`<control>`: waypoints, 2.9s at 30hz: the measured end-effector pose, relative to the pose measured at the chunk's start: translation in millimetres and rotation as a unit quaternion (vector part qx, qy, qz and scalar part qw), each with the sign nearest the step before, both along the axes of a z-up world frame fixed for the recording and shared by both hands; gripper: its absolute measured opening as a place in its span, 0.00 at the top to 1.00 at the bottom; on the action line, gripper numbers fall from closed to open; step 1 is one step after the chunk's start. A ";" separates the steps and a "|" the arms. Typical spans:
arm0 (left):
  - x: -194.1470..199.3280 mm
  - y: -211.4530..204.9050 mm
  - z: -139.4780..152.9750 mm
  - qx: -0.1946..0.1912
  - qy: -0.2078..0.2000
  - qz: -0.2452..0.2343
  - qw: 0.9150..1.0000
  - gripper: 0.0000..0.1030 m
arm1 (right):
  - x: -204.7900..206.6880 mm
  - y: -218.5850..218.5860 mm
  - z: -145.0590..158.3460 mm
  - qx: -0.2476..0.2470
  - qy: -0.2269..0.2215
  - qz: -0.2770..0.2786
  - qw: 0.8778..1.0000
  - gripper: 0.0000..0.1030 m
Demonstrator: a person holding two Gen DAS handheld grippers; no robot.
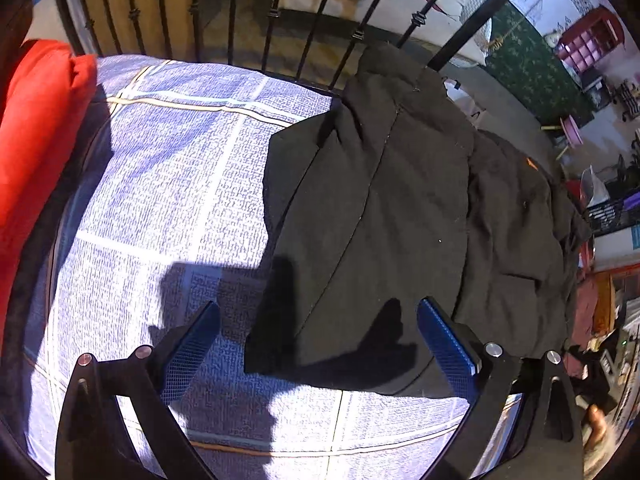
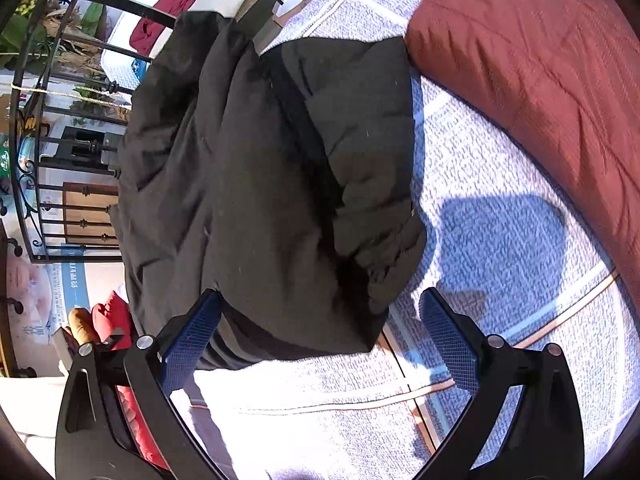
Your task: Fold large clothes
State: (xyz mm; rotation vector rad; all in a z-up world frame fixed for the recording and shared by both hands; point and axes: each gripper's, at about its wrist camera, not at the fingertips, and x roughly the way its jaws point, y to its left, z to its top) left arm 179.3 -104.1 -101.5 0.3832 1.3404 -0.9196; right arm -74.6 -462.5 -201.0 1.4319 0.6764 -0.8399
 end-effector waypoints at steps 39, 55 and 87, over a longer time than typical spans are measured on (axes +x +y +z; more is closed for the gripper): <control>56.4 -14.8 -73.7 -0.007 0.173 -0.006 0.985 0.05 | -30.7 -28.6 -24.7 0.043 -0.012 0.031 0.999 0.05; 43.9 -73.8 -85.4 0.010 0.181 -0.068 0.981 0.05 | -94.3 -30.5 -10.8 0.037 -0.076 -0.014 0.996 0.05; 3.8 -71.8 -47.1 0.032 0.027 -0.094 0.995 0.52 | 1.7 -38.2 8.7 -0.050 0.045 0.070 0.995 0.58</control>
